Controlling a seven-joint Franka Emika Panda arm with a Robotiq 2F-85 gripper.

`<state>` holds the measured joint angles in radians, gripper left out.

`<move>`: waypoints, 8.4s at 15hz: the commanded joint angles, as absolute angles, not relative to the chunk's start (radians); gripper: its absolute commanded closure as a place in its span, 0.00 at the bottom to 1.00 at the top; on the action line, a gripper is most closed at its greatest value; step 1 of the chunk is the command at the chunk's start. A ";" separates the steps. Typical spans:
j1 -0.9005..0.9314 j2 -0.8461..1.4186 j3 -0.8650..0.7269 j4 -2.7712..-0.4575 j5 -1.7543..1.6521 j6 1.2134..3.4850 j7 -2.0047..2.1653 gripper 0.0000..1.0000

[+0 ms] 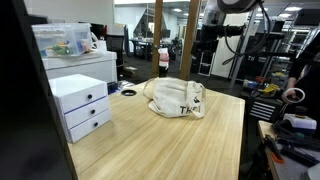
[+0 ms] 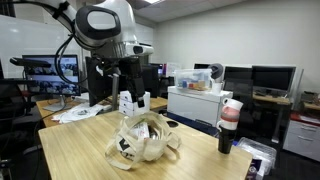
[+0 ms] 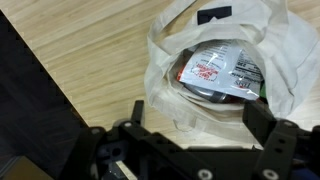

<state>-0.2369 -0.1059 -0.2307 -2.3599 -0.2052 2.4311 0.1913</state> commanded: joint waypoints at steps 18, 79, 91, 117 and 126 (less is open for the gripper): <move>-0.105 0.163 -0.261 -2.292 -0.360 2.644 0.436 0.00; -0.128 -0.089 -0.172 -2.244 0.161 2.684 0.050 1.00; -0.010 0.088 -0.025 -2.219 0.198 2.694 -0.009 1.00; -0.111 0.067 -0.049 -2.179 0.294 2.661 -0.125 0.00; -0.172 0.074 -0.148 -2.248 0.206 2.616 -0.093 0.00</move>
